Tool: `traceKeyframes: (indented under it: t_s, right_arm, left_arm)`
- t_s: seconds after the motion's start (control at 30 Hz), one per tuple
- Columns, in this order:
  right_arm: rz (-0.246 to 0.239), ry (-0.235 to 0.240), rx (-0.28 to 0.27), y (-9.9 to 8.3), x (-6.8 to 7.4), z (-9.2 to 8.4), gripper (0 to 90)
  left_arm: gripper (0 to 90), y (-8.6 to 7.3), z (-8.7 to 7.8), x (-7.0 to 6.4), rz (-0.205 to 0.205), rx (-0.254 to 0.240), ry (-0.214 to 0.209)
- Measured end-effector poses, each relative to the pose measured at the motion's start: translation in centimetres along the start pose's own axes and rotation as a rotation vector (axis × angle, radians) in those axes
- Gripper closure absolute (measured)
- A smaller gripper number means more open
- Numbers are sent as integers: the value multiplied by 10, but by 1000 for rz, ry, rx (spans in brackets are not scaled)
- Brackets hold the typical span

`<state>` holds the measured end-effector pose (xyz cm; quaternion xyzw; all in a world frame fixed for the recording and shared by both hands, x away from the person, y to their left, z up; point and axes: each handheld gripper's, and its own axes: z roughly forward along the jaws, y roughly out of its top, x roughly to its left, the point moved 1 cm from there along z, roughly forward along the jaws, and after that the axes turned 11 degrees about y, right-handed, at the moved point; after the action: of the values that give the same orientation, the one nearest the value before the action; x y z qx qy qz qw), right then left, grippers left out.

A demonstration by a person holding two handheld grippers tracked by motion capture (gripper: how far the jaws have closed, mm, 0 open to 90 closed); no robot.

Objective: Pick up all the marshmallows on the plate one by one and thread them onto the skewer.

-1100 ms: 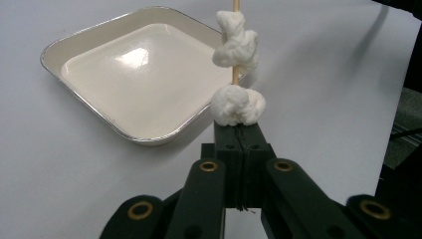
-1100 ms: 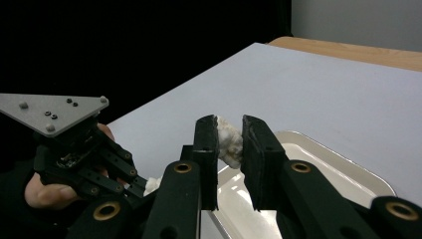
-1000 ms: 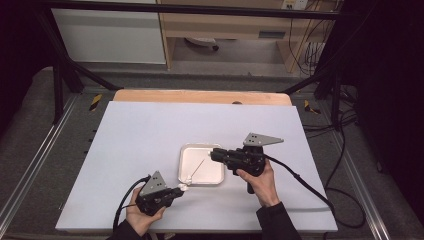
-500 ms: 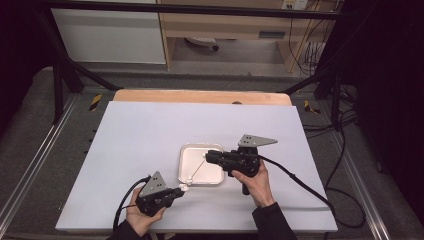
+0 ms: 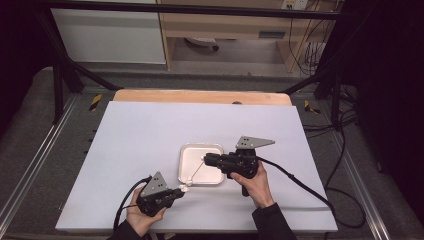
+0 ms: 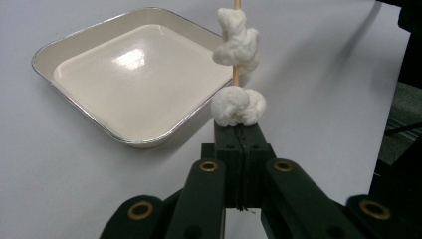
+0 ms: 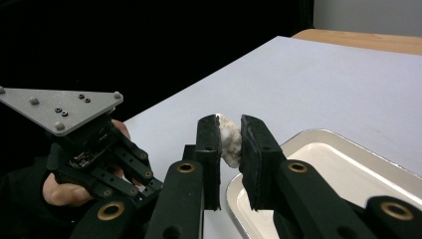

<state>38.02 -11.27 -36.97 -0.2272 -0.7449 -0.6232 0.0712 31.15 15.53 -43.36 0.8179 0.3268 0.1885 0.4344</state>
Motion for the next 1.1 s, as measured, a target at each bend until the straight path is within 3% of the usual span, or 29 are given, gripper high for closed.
traceKeyframes:
  t_s: [0.43,1.1]
  right_arm:
    - [-18,-5,67,-4,1,5,813]
    - [4,24,91,-9,1,9,821]
  left_arm:
    - [890,2,1,-1,42,58,20]
    - [891,2,1,-3,82,67,46]
